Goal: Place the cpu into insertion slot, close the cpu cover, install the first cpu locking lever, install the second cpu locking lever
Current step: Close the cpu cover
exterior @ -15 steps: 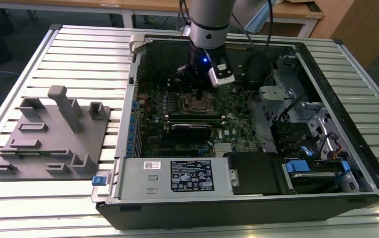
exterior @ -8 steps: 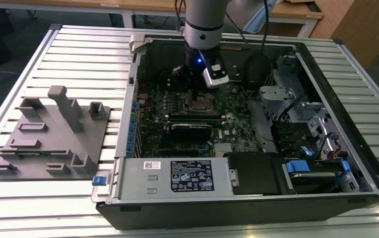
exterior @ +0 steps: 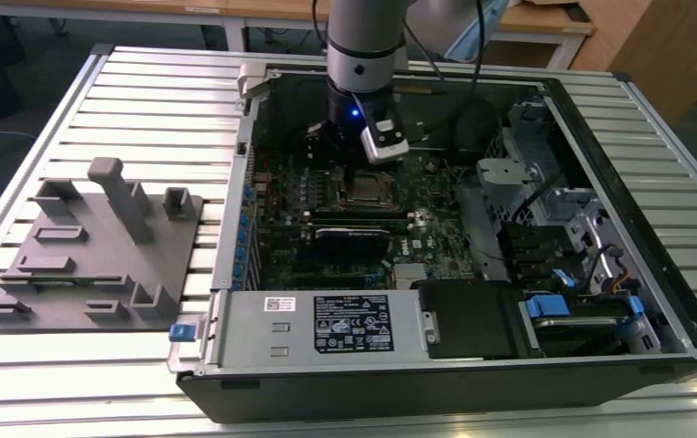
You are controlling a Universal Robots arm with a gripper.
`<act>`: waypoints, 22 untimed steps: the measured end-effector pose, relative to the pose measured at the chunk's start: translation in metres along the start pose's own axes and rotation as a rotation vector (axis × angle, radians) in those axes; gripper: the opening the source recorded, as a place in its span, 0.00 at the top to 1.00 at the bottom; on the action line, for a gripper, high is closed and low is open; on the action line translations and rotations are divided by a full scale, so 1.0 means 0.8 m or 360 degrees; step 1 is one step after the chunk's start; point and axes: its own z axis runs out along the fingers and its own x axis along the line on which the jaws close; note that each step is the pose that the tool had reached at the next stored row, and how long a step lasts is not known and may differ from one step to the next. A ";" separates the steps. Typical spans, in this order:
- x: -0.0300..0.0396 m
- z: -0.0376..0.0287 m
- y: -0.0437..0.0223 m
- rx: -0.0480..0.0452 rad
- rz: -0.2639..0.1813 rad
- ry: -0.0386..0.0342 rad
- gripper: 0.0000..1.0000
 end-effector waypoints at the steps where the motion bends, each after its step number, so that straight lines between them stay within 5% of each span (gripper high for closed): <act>1: 0.0014 0.0009 -0.0002 0.0000 0.0000 0.0000 0.90; 9: 0.0094 0.0087 -0.0016 0.0000 -0.0002 -0.0002 0.90; 22: 0.0105 0.0121 -0.0018 0.0000 -0.0002 -0.0002 0.90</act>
